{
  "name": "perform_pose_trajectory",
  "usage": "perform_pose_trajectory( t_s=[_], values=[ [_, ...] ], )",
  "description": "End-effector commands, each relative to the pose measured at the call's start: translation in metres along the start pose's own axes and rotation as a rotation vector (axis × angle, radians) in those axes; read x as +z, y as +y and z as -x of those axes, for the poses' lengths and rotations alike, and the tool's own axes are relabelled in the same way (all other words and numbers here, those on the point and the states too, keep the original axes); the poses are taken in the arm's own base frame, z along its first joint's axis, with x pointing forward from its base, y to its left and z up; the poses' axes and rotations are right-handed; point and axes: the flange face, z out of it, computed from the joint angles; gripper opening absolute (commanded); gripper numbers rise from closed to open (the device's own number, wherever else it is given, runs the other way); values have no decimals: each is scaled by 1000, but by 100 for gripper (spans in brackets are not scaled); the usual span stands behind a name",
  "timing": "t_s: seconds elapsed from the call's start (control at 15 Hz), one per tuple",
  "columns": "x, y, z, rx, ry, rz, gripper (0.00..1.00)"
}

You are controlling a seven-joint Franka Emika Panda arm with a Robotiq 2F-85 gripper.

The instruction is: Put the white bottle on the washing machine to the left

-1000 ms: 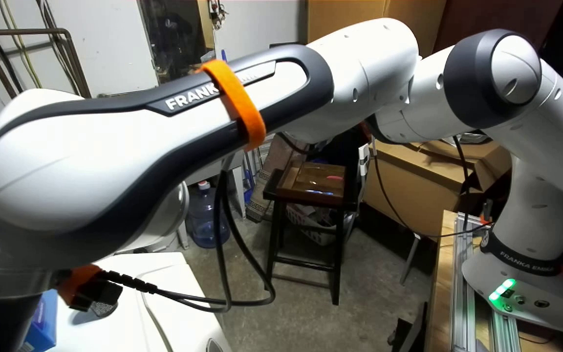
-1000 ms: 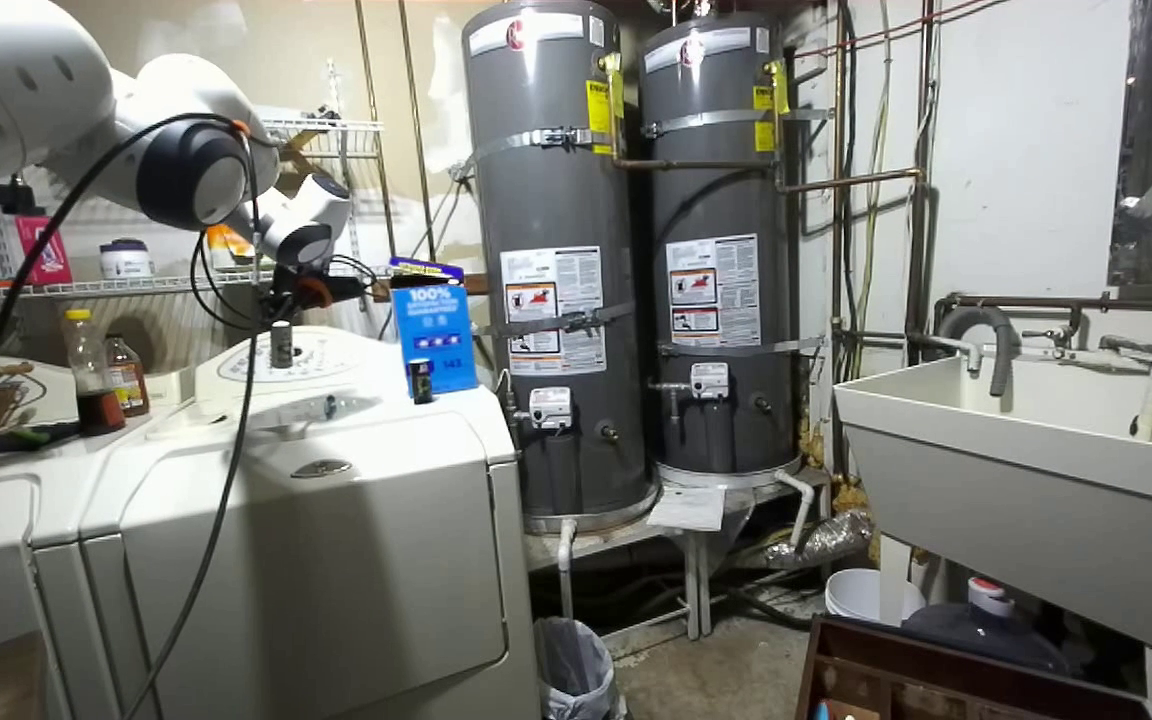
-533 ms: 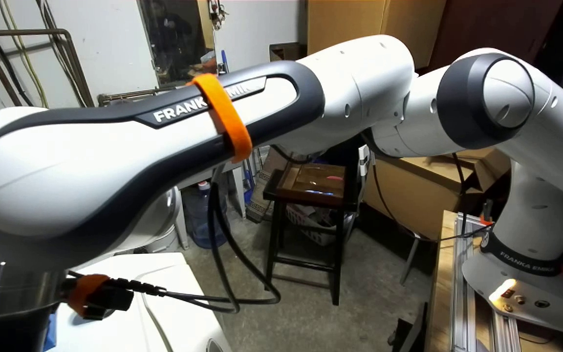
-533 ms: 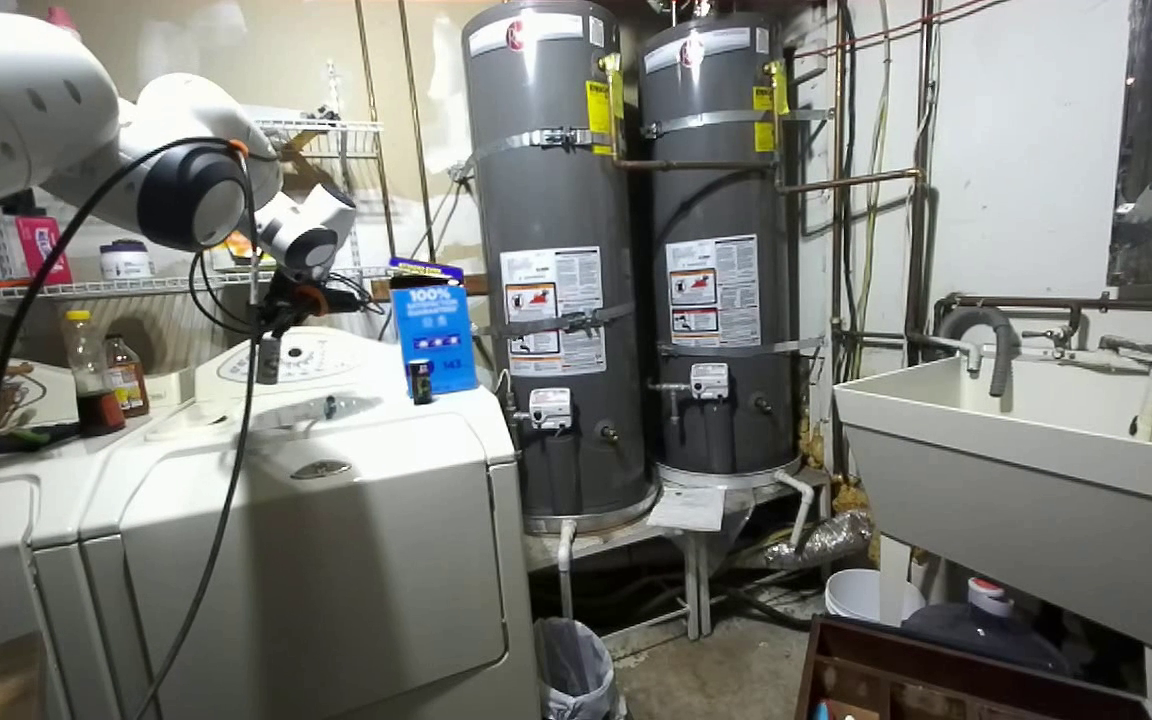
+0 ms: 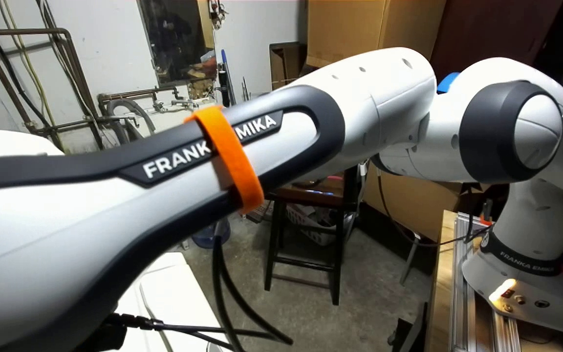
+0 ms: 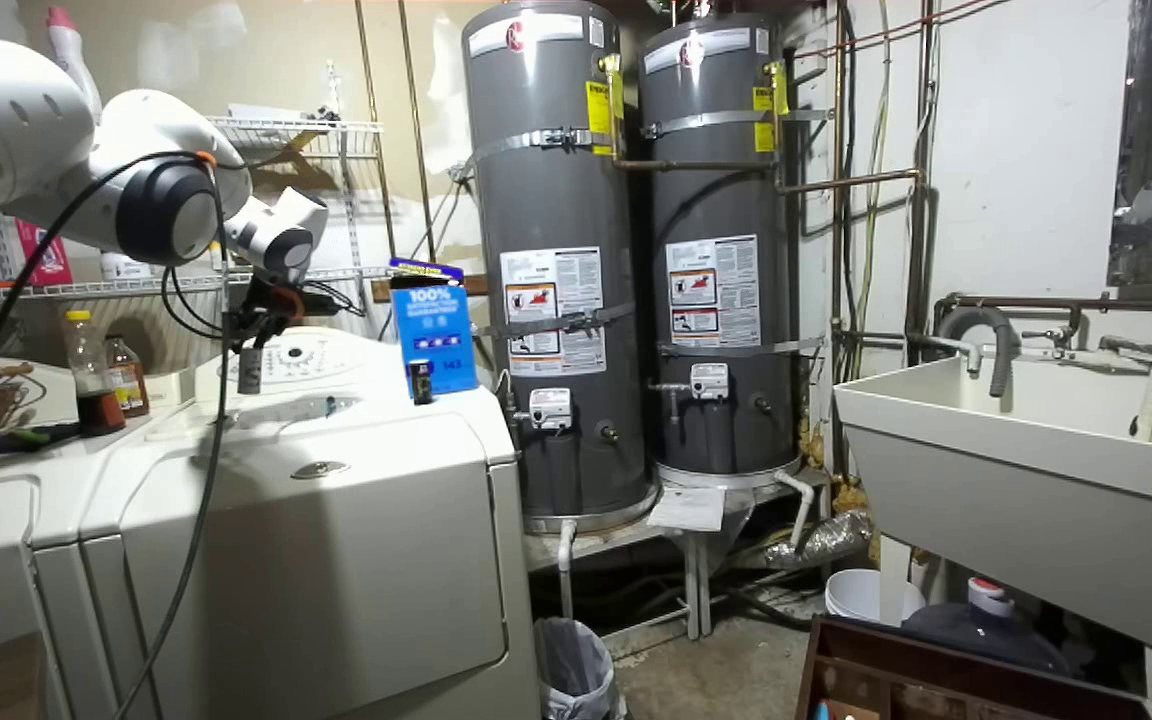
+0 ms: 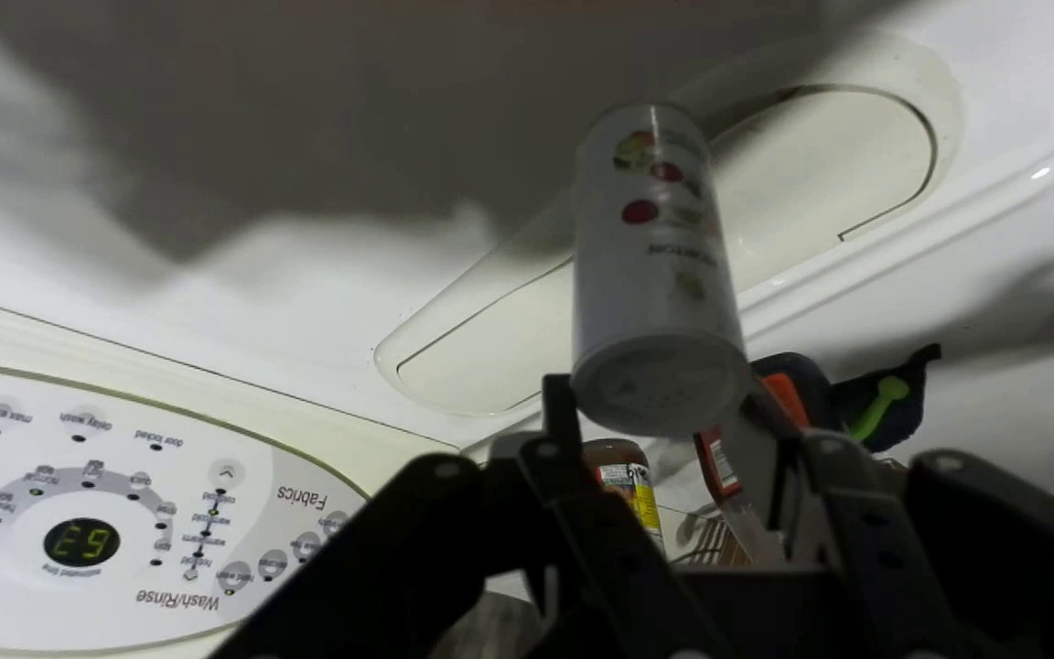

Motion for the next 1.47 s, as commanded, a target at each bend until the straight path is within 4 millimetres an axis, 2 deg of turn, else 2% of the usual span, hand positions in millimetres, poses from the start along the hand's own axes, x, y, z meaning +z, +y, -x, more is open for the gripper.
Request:
perform_pose_trajectory(
  t_s=[0.0, 0.67, 1.4],
  values=[
    [13, 2, -1, 45, -53, 19, 19],
    [34, 11, 19, 96, -96, 55, 19],
    [35, 5, 7, 69, -220, 138, 19]
  ],
)
